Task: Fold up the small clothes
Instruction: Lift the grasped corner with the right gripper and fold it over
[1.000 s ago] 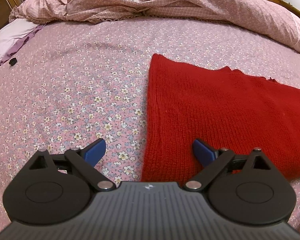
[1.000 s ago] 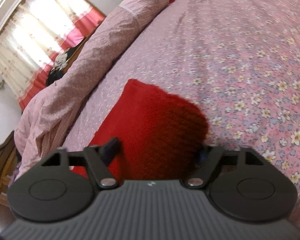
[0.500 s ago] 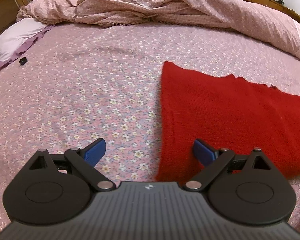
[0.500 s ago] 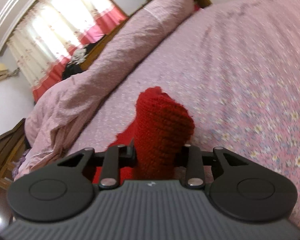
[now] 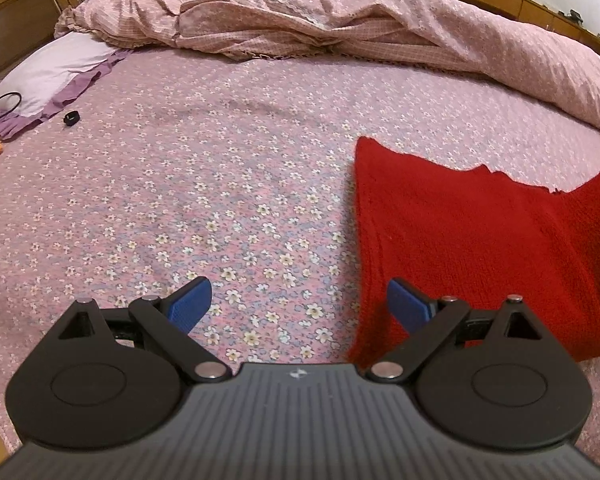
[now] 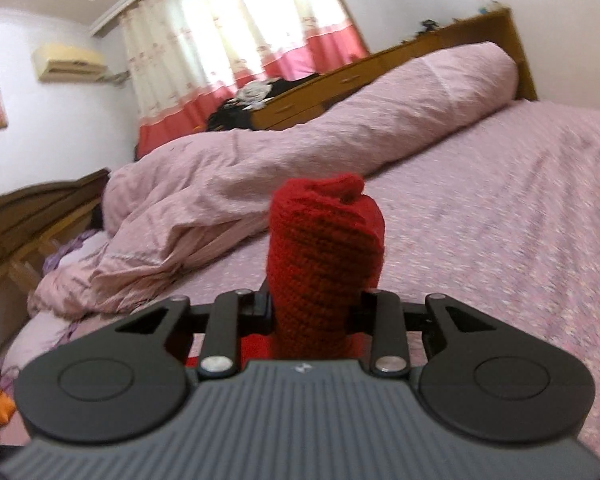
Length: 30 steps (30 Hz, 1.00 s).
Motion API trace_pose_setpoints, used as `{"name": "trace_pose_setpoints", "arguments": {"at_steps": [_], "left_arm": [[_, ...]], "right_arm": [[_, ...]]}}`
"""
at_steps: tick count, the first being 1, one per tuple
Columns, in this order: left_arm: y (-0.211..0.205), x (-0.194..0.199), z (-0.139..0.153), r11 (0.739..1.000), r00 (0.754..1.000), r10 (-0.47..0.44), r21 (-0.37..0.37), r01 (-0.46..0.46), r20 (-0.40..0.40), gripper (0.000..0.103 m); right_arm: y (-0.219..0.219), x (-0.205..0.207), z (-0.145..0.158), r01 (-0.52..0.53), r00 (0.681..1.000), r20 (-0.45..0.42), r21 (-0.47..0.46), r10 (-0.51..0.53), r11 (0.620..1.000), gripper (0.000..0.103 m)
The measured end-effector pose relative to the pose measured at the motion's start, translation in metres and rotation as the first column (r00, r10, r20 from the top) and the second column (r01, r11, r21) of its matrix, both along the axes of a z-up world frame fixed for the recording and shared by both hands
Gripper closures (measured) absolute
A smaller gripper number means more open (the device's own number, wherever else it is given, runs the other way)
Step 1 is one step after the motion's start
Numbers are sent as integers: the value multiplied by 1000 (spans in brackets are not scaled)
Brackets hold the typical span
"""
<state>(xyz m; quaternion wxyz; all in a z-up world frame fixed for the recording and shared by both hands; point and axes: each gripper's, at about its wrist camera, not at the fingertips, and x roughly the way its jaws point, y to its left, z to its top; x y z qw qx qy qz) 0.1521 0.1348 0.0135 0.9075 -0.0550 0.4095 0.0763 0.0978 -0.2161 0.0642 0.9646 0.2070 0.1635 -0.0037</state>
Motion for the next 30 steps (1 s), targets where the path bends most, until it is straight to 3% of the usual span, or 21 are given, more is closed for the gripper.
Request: {"name": "trace_pose_setpoints", "arguments": {"at_steps": [9,21,25,30], "left_arm": [[9,-3,-2,1000,1000,18,-17,-18,-3,6],[34,-11,-9,997,998,66,-41,-67,-13,6],[42,-14,-12,996,997,77,-48,-78,-21,6],[52,-16,-13,994,995,91,-52,-92,-28,6]], "right_arm": [[66,14,8,-142,990,-5,-136,143,980,71],[130,23,-33,-352,935,-143,-259,325,899,71],[136,22,-33,-350,936,-141,-275,323,895,71],[145,18,-9,-280,958,-37,-317,283,906,71]]}}
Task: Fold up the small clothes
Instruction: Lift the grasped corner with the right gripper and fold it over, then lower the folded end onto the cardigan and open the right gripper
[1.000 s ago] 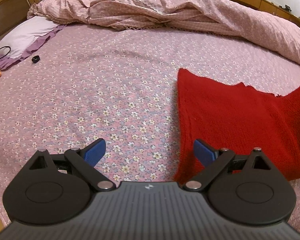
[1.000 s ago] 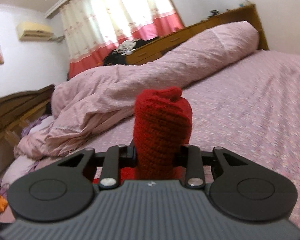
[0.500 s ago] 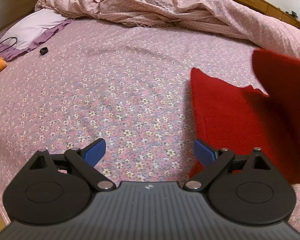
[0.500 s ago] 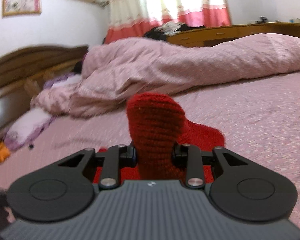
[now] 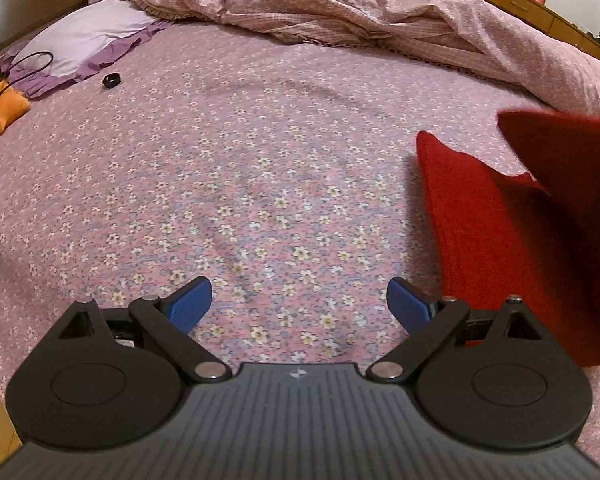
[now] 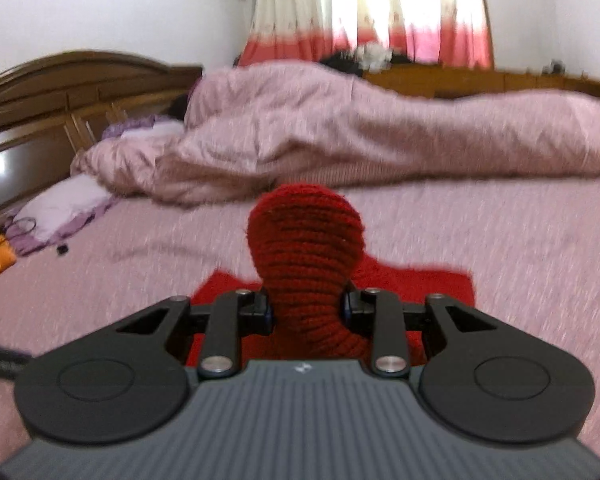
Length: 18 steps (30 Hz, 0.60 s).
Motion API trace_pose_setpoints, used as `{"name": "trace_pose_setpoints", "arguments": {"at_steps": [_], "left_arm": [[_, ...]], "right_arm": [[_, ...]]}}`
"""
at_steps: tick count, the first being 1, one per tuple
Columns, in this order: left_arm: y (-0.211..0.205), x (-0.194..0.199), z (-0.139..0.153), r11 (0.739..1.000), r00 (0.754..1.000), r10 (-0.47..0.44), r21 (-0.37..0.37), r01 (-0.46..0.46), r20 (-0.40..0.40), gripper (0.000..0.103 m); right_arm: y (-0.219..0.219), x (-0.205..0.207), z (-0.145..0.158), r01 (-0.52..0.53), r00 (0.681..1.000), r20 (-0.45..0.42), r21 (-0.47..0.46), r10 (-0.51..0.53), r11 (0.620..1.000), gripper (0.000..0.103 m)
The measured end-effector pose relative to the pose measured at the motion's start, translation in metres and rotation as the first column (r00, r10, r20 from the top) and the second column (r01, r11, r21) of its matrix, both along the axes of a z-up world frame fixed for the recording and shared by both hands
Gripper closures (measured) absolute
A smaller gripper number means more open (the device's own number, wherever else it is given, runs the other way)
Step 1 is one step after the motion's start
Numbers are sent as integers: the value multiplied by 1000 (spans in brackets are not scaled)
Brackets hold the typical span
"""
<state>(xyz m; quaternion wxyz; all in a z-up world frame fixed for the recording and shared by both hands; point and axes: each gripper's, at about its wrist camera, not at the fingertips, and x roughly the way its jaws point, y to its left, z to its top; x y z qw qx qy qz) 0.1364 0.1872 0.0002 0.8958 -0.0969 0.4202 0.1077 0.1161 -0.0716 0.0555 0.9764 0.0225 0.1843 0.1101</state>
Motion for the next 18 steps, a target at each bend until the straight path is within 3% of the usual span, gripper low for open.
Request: {"name": "trace_pose_setpoints", "arguments": {"at_steps": [7,15,18], "left_arm": [[14,-6,1,999,1000,27,-20,-27,6,6],[24,-14,0,998,998,56,-17,-56,2,6],[27,-14,1,998,998,63,-20,-63,1,6]], "right_arm": [[31,-8,13,-73,995,69,-28,75,997,71],[70,-13,-30,-218,976,-31,-93,216,971,71],[71,-11,-38,-246,969,-47,-76,243,966,70]]}}
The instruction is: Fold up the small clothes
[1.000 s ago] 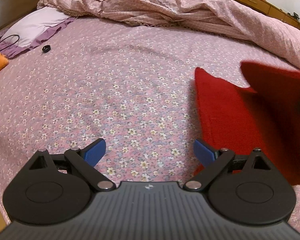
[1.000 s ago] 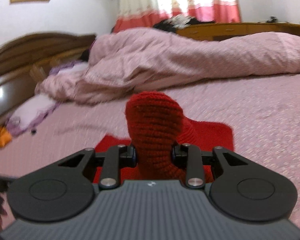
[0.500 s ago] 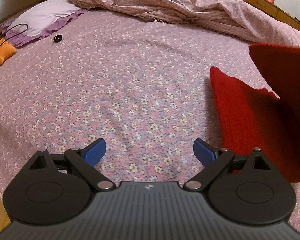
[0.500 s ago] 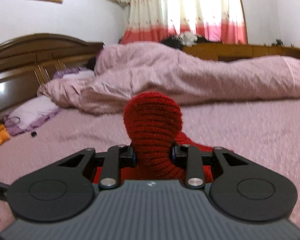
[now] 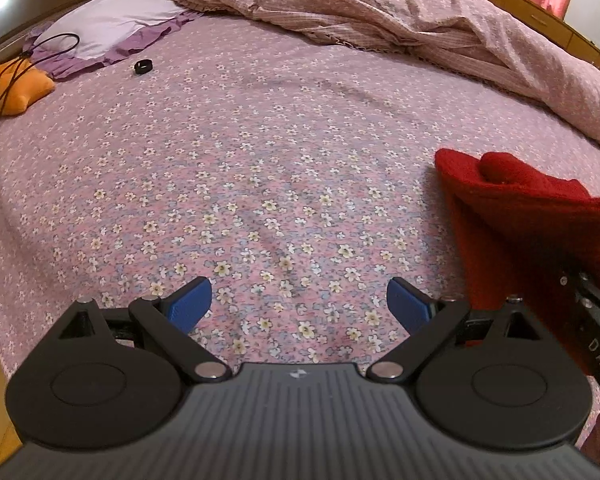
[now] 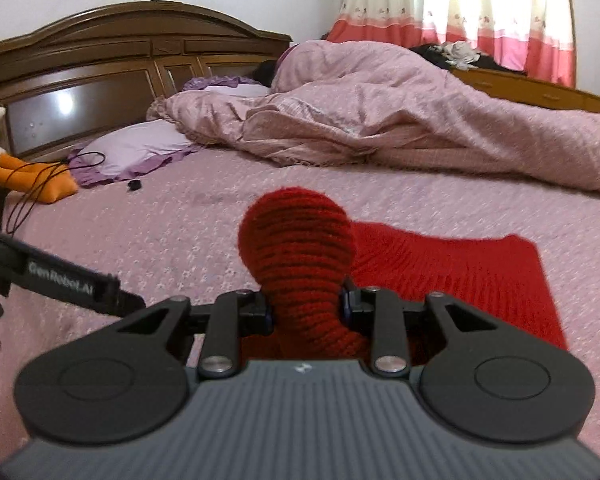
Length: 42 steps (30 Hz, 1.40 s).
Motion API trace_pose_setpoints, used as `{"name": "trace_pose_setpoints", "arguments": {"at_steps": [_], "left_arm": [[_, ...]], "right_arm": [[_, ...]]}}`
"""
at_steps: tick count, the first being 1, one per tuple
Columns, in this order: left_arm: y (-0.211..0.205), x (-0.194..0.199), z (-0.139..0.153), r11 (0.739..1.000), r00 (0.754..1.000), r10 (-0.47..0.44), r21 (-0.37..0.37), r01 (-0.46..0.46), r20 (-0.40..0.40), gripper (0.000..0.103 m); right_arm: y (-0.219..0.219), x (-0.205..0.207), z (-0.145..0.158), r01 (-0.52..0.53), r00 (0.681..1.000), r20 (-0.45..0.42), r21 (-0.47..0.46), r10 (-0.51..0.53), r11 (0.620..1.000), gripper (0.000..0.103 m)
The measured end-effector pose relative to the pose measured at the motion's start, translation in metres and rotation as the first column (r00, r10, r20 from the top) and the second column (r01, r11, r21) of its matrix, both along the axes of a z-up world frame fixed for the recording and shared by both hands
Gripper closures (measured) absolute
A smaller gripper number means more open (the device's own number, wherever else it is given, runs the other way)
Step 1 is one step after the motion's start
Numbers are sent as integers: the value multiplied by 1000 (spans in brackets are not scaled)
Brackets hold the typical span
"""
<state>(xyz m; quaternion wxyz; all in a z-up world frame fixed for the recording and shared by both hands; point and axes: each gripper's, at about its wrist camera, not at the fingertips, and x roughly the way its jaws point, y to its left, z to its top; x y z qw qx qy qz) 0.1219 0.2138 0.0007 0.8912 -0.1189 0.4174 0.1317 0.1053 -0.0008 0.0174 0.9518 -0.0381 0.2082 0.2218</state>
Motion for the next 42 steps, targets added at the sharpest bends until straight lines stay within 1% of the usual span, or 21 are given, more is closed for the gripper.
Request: {"name": "trace_pose_setpoints", "arguments": {"at_steps": [1,4,6,9,11,13,16,18,22,27,30,33,38,41,42], "left_arm": [[0,0,0,1000,1000,1,1,-1,0,6],[0,-1,4,1000,1000,-1,5,1,6,6],[-2,-1,8,1000,1000,-6,10,6,14,6],[-6,-1,16,1000,999,-18,22,17,30,6],[-9,-1,22,999,999,-23,26,22,43,6],[-12,-1,28,999,998,-30,24,29,57,6],[-17,-3,38,999,996,-47,18,45,82,6],[-23,-4,45,998,993,-59,17,57,102,6],[-37,-4,60,995,986,-98,3,99,137,6],[-58,5,74,987,973,-157,-19,162,167,6],[-75,15,78,981,967,-189,-20,195,170,6],[-91,27,77,974,962,-219,-18,225,165,6],[-116,48,67,958,946,-282,2,286,160,7],[-127,60,56,954,942,-300,25,300,149,11],[-129,63,52,953,942,-303,30,302,143,15]], "right_arm": [[-3,0,0,-2,1000,-1,17,2,1000,69],[-10,0,3,-12,999,-35,79,15,997,61],[-10,-2,4,-23,998,-49,114,29,993,49],[-10,-11,8,-38,997,-63,138,47,990,42],[-11,-19,11,-42,997,-63,144,52,989,40],[-15,-26,17,-60,995,-66,175,72,983,39],[-30,-34,29,-66,992,-84,250,90,966,39],[-40,-37,36,-53,992,-93,291,83,955,39],[-68,-43,49,19,995,-98,352,17,936,39],[-102,-44,53,137,989,-109,378,-104,916,38],[-123,-39,47,228,972,-150,404,-182,886,38],[-143,-35,36,300,950,-220,450,-221,841,38],[-163,-28,17,404,909,-297,467,-291,787,38],[-175,-26,6,440,890,-349,495,-291,749,38],[-178,-25,3,448,885,-362,499,-292,741,38]]}}
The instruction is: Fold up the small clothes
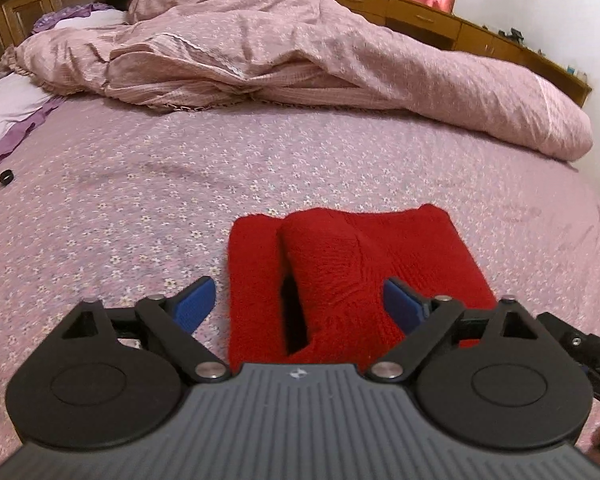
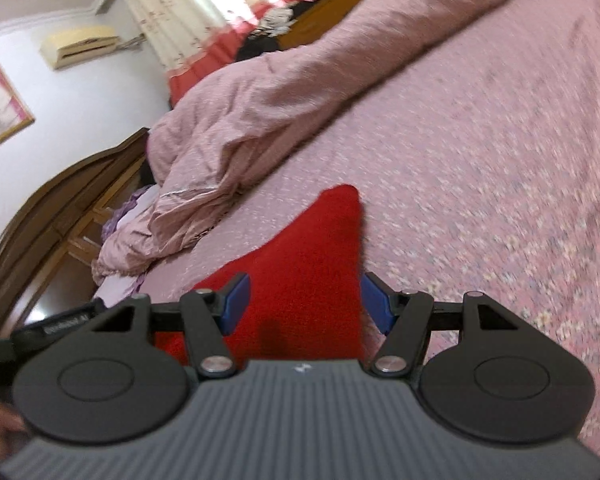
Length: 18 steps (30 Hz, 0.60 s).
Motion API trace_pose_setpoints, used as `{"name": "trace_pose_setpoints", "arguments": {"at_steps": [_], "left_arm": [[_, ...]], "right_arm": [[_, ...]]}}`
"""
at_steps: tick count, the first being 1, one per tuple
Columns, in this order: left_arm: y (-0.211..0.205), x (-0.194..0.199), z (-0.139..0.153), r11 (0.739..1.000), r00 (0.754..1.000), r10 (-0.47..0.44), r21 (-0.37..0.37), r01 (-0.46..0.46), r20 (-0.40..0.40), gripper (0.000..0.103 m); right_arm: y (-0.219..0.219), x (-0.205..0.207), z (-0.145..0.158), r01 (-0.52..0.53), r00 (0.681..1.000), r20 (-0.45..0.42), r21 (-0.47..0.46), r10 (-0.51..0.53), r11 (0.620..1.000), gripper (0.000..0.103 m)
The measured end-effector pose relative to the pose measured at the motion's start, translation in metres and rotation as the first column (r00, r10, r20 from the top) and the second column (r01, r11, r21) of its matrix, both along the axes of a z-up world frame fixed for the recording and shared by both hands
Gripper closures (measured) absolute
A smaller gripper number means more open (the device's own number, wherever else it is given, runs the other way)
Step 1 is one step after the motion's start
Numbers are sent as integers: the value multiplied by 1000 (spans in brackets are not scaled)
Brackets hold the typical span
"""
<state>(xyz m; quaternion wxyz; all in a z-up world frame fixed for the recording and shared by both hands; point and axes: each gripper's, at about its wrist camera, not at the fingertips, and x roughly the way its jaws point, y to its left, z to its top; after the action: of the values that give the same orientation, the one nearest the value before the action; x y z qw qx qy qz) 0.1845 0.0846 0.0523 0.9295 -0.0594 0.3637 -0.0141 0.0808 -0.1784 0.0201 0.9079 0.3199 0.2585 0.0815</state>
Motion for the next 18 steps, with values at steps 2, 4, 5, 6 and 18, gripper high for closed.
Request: {"name": "trace_pose_setpoints", "arguments": {"at_steps": [2,4,5,6,18], "left_arm": [[-5,7,-8,1000,1000,-4,7,4,-11,20],[-6,13,-16,1000,1000,-18,-9,18,-18,24],[-6,16,-21,999,999,-25,-25,24,-23,26],[-6,19,-25,998,999,-32,-47,31,-24,30],[13,7,-10,981,997,-46,-188,57,60,77]], "right_arm": [[-4,1,-6,10,1000,-19,16,-10,1000,38],[-8,2,-10,19,999,-32,25,-18,1000,38],[-9,3,-12,22,999,-38,27,-21,999,38],[-9,3,-14,25,999,-44,30,-24,999,38],[-2,14,-18,20,999,-27,-7,-21,1000,39]]}}
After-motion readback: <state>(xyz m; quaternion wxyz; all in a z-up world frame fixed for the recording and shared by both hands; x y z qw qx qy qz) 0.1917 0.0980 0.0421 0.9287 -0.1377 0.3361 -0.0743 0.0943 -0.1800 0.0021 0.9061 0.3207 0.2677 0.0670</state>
